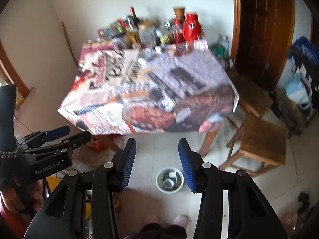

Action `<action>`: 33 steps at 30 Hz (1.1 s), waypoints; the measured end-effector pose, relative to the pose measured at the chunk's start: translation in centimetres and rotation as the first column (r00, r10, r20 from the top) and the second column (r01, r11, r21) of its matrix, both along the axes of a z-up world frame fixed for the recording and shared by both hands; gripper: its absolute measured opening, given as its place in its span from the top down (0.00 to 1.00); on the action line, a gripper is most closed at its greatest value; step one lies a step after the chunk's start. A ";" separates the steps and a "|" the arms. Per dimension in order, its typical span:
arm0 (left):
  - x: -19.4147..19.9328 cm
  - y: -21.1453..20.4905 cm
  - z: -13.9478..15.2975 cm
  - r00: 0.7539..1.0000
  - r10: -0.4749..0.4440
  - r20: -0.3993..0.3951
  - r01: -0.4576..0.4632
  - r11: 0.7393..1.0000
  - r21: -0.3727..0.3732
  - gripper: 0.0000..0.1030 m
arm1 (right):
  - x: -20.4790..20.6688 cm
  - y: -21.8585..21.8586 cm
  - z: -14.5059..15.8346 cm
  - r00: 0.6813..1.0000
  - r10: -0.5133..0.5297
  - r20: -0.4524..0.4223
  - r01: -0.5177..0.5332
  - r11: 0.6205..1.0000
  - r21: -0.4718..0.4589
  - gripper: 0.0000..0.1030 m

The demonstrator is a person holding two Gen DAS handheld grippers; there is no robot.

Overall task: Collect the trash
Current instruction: 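Bring both open grippers back from the bin to the table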

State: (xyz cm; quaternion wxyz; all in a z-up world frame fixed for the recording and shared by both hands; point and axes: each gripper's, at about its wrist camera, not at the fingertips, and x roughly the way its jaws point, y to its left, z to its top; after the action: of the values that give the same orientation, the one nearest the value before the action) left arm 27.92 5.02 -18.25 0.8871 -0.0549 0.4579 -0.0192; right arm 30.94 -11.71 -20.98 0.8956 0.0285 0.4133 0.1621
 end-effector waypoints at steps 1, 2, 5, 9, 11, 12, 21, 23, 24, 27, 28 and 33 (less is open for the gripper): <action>-0.6 0.4 1.4 1.000 -0.002 0.027 0.002 1.000 0.001 0.38 | -0.5 0.3 1.1 1.000 -0.001 0.023 0.001 1.000 0.001 0.61; -1.1 0.8 2.8 0.999 -0.003 0.054 0.003 1.000 0.001 0.38 | -1.1 0.5 2.1 0.999 -0.001 0.043 0.001 1.000 0.007 0.61; -2.4 2.0 6.1 0.994 -0.002 0.106 0.003 1.000 -0.010 0.38 | -2.7 1.2 4.9 0.994 -0.008 0.111 0.004 0.999 0.038 0.52; -4.3 3.0 9.3 0.984 -0.007 0.176 0.013 0.999 -0.035 0.38 | -5.1 1.8 8.1 0.973 -0.034 0.230 0.020 0.998 0.062 0.34; -5.0 3.4 10.9 0.976 -0.010 0.219 0.017 0.999 -0.030 0.33 | -5.9 2.2 9.3 0.959 -0.047 0.279 0.034 0.998 0.053 0.27; -5.3 3.4 11.5 0.973 -0.008 0.233 0.014 1.000 -0.025 0.29 | -6.2 2.2 9.8 0.952 -0.056 0.301 0.043 0.998 0.050 0.20; -4.3 4.5 13.7 0.950 0.039 0.309 -0.036 0.999 -0.013 0.02 | -4.3 1.7 12.0 0.910 -0.121 0.397 0.103 0.993 0.065 0.03; -3.4 4.6 13.7 0.951 0.044 0.308 -0.044 0.999 -0.007 0.02 | -3.1 1.4 11.9 0.910 -0.126 0.394 0.105 0.992 0.073 0.03; -2.7 4.6 13.7 0.950 0.049 0.308 -0.049 0.999 -0.005 0.02 | -2.3 1.3 11.9 0.911 -0.126 0.393 0.106 0.992 0.073 0.03; -0.9 4.7 13.6 0.948 0.069 0.310 -0.072 0.997 -0.002 0.02 | -0.3 0.6 11.8 0.912 -0.124 0.392 0.106 0.992 0.068 0.03; 0.1 4.6 13.6 0.947 0.078 0.310 -0.081 0.997 -0.003 0.02 | 0.8 0.2 11.8 0.912 -0.118 0.392 0.099 0.993 0.070 0.03; 5.3 4.1 14.1 0.943 0.122 0.308 -0.123 0.992 -0.018 0.02 | 5.5 -1.1 12.4 0.917 -0.087 0.389 0.065 0.996 0.067 0.03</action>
State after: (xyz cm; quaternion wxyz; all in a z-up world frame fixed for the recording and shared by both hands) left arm 33.22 9.09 -4.18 0.9473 -0.0789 0.3092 0.0281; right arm 36.48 -12.83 -8.56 0.9647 0.0351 0.2201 0.1404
